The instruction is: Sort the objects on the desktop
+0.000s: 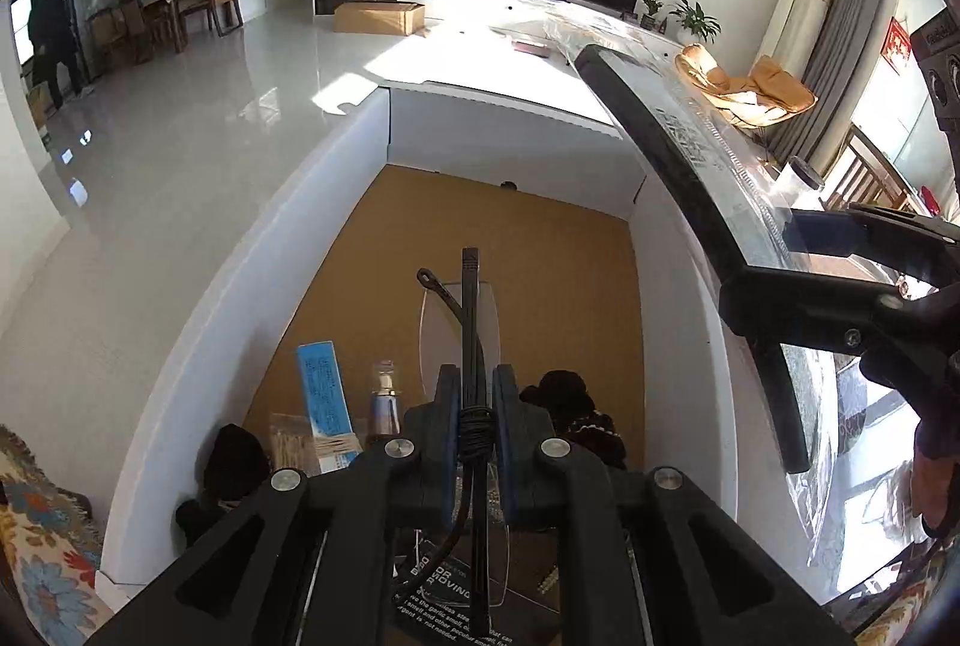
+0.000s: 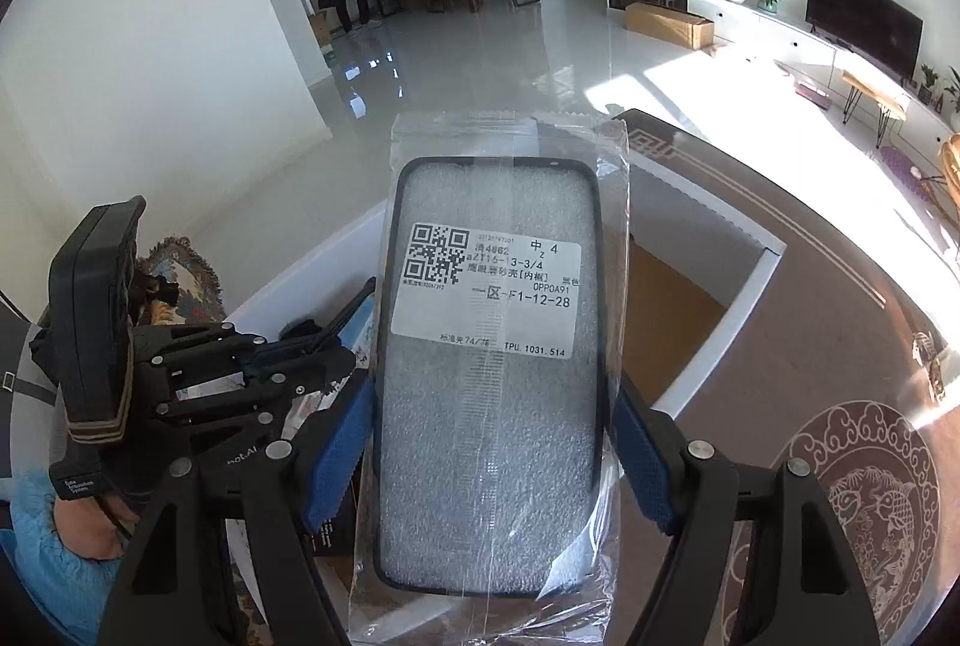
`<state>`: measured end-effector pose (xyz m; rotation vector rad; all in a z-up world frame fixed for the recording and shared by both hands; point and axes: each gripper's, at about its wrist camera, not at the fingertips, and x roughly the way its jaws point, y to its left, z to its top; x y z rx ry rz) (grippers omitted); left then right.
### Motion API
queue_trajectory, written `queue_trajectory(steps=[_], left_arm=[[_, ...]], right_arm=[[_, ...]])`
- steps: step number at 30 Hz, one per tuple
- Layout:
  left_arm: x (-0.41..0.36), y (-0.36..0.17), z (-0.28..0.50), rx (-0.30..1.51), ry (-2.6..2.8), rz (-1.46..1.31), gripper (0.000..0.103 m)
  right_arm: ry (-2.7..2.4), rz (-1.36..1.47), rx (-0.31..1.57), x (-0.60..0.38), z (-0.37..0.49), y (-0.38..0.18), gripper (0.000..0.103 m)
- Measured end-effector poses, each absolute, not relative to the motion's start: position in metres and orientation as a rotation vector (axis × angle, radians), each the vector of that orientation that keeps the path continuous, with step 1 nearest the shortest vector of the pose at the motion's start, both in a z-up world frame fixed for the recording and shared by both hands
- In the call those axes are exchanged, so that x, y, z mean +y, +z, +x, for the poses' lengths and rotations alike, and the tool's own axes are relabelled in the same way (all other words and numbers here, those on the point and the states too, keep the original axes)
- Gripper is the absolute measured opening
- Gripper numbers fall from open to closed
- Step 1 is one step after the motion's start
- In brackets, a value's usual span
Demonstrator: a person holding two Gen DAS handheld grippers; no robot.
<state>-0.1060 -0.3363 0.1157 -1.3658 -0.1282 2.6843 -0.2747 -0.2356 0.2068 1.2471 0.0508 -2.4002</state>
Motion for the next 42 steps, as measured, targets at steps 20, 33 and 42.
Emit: queue_trajectory(steps=[20,33,42], left_arm=[[-0.356,0.077,-0.109,-0.152,2.786,-1.454,0.074],[-0.324,0.114,-0.046,-0.152,3.066,-1.278,0.096],[-0.303,0.116,-0.038,-0.071,3.133,-1.383,0.096]], right_arm=[[-2.311,1.352,-0.044,-0.271,-0.304,0.124,0.086],[-2.343,1.307,0.046,-0.227,-0.243,0.141,0.097],[-2.366,1.318,0.048,-0.208,-0.239,0.143,0.097]])
